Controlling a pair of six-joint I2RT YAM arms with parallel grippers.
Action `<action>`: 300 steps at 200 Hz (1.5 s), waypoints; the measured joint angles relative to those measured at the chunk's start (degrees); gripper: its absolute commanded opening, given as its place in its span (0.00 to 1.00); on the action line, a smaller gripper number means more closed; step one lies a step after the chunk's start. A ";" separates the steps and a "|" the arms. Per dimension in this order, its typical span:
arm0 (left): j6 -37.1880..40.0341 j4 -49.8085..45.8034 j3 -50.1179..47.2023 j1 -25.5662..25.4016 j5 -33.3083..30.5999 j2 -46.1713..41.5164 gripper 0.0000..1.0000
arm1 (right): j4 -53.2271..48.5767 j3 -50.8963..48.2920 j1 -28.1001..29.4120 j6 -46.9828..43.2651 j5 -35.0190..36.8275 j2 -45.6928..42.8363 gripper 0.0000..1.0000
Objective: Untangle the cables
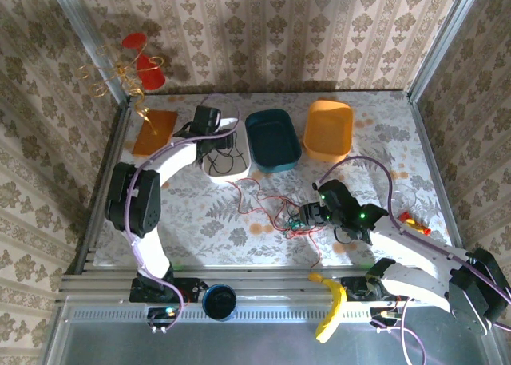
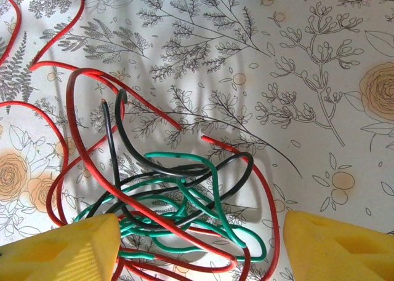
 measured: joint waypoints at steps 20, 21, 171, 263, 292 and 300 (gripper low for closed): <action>2.25 -0.15 0.92 -2.27 -0.26 -3.69 0.76 | -0.02 0.00 0.00 0.00 0.00 0.00 0.72; 2.32 -0.15 0.92 -2.40 -0.24 -3.87 0.77 | 0.00 0.00 0.00 0.00 0.00 0.00 0.72; 17.57 -9.44 4.00 -26.62 26.14 3.54 0.61 | -1.77 -0.76 -4.33 3.48 2.67 -5.27 0.70; 25.33 -18.51 11.98 -28.79 30.32 11.98 0.52 | -3.02 -1.62 -4.61 4.33 3.32 -7.13 0.70; 26.45 -20.61 11.26 -29.09 31.04 11.78 0.52 | -3.02 -1.62 -4.79 4.33 3.30 -7.15 0.70; 26.67 -20.76 10.38 -29.20 31.19 11.47 0.52 | -2.99 -1.62 -4.83 4.33 3.32 -7.15 0.70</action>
